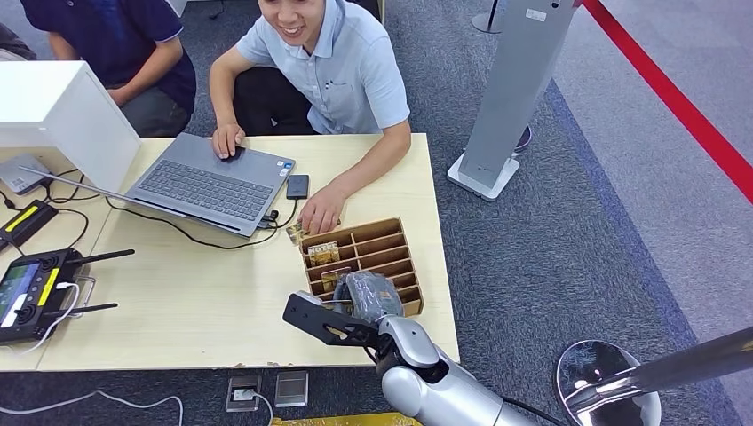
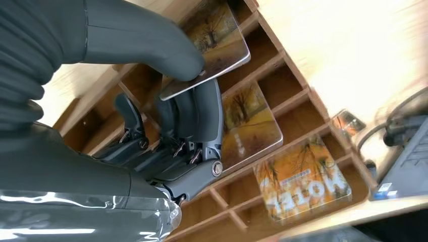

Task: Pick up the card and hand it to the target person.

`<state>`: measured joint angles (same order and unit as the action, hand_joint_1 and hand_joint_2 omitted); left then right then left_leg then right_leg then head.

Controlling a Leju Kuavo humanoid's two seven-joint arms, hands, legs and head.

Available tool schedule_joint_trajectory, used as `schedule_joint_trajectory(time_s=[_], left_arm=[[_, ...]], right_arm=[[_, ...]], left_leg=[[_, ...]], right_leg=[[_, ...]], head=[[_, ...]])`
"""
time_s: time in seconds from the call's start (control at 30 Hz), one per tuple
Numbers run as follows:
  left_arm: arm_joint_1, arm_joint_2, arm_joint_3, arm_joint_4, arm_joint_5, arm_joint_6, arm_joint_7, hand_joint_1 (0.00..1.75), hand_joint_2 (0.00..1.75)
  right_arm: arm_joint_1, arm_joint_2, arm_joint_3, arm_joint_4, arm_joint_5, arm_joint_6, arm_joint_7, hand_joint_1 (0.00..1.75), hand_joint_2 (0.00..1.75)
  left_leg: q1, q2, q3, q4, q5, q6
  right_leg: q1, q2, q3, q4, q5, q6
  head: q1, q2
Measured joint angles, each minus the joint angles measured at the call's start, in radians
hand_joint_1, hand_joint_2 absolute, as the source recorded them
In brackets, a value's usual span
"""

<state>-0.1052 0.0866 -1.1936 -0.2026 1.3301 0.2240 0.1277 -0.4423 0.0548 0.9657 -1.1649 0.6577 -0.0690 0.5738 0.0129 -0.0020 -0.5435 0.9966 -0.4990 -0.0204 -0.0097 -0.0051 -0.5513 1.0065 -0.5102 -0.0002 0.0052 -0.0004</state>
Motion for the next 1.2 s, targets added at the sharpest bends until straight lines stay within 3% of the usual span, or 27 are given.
schedule_joint_trajectory(time_s=[0.37,0.67,0.93,1.07,1.2], left_arm=[[0.001,0.0,0.001,0.0,0.003,0.026,-0.007,0.0,0.0],[0.003,0.0,0.003,0.0,0.012,0.018,-0.021,0.0,0.0],[0.003,0.0,0.003,0.0,0.01,0.014,-0.028,0.0,0.0],[0.0,0.0,0.003,0.0,-0.01,0.004,-0.033,0.0,0.0],[-0.006,0.0,0.0,0.0,-0.029,-0.008,-0.043,0.0,0.0]], right_arm=[[0.007,-0.011,-0.003,-0.049,0.014,-0.04,-0.01,1.4,1.75],[-0.017,-0.086,-0.051,-0.33,0.07,-0.114,-0.04,1.4,1.75],[-0.089,-0.131,-0.072,-0.488,0.08,-0.106,-0.068,1.4,1.75],[-0.19,-0.131,-0.064,-0.456,0.035,-0.066,-0.123,1.4,1.75],[-0.339,-0.067,-0.047,-0.233,-0.033,-0.059,-0.256,1.4,1.75]], left_leg=[[0.0,0.0,0.0,0.0,0.0,0.0],[0.0,0.0,-0.001,0.0,0.0,0.0],[0.0,0.0,-0.001,0.0,0.0,0.0],[0.0,0.0,-0.001,0.0,0.0,0.0],[0.0,0.0,-0.002,0.0,0.001,0.0]], right_leg=[[0.0,0.0,0.0,0.0,0.0,0.0],[0.0,0.0,-0.001,0.0,0.0,0.0],[0.0,0.0,-0.001,0.0,0.0,0.0],[0.0,0.0,-0.001,0.0,0.001,0.0],[0.0,0.0,-0.001,0.001,0.001,0.0]], head=[[0.0,0.0],[0.0,0.0],[0.0,0.0],[0.0,0.0],[0.0,0.0]])
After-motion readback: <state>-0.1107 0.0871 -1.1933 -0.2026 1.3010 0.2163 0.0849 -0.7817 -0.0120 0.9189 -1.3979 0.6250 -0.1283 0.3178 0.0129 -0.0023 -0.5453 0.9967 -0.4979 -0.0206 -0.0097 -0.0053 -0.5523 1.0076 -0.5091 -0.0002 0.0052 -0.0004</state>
